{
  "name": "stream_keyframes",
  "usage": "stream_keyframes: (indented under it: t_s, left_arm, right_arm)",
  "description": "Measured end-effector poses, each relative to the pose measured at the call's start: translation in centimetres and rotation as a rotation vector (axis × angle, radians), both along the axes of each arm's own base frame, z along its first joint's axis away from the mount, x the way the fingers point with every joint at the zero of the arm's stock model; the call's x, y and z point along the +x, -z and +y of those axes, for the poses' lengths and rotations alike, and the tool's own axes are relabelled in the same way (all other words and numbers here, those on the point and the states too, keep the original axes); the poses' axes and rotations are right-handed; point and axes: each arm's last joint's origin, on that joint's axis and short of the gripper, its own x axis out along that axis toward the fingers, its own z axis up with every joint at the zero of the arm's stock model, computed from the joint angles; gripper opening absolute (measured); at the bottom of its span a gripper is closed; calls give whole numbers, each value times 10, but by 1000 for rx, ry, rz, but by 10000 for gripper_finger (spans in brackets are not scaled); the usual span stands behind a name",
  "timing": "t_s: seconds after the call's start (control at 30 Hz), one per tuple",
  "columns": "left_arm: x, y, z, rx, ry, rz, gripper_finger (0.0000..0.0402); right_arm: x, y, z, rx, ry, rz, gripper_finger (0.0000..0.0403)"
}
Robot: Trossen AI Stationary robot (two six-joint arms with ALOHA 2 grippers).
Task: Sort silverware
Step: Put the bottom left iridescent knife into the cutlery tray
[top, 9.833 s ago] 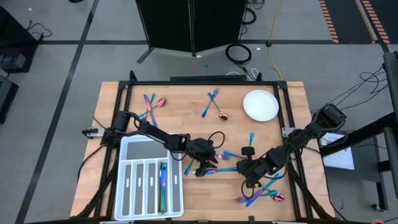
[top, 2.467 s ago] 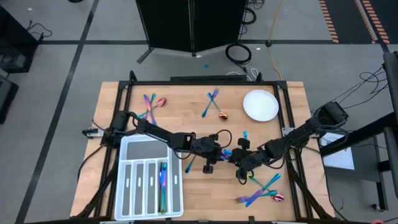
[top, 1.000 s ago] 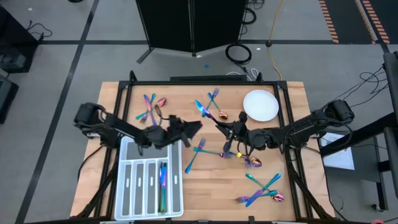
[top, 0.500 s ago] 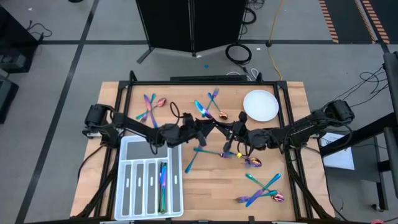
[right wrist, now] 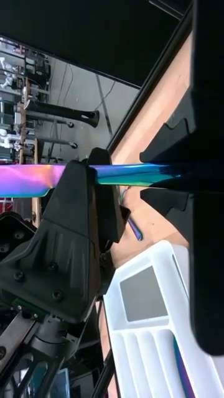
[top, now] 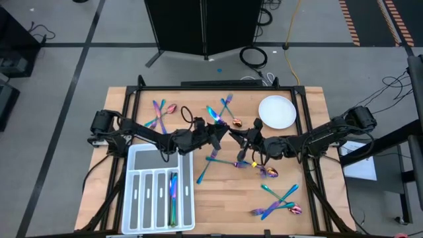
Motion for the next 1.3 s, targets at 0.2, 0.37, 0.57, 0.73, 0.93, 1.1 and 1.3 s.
stream_keyframes:
  t_s: [0.2, 0.37, 0.57, 0.73, 0.93, 1.1, 1.3]
  left_arm:
    - [0, -1, 5, -1, -12, -7, 139]
    - [0, -2, 5, 19, -6, -12, 131]
    - [4, -10, 4, 64, 13, -16, 84]
    - [7, -15, 4, 82, 43, -23, 26]
    - [7, -16, 4, 81, 42, -29, 16]
    - [7, -17, 3, 98, 40, -28, 9]
    - [7, -14, 3, 110, 57, -4, 6]
  right_arm:
    - [0, -2, 0, -7, -8, -15, 27]
    - [1, -2, -2, -9, -14, -16, 27]
    - [1, -3, -1, -20, -31, -14, 27]
    - [1, -3, -2, -28, -28, -16, 27]
    - [2, -7, -2, -57, -22, -36, 27]
    - [2, -9, -3, -78, -19, -47, 30]
    - [2, -13, -2, -64, -20, -81, 80]
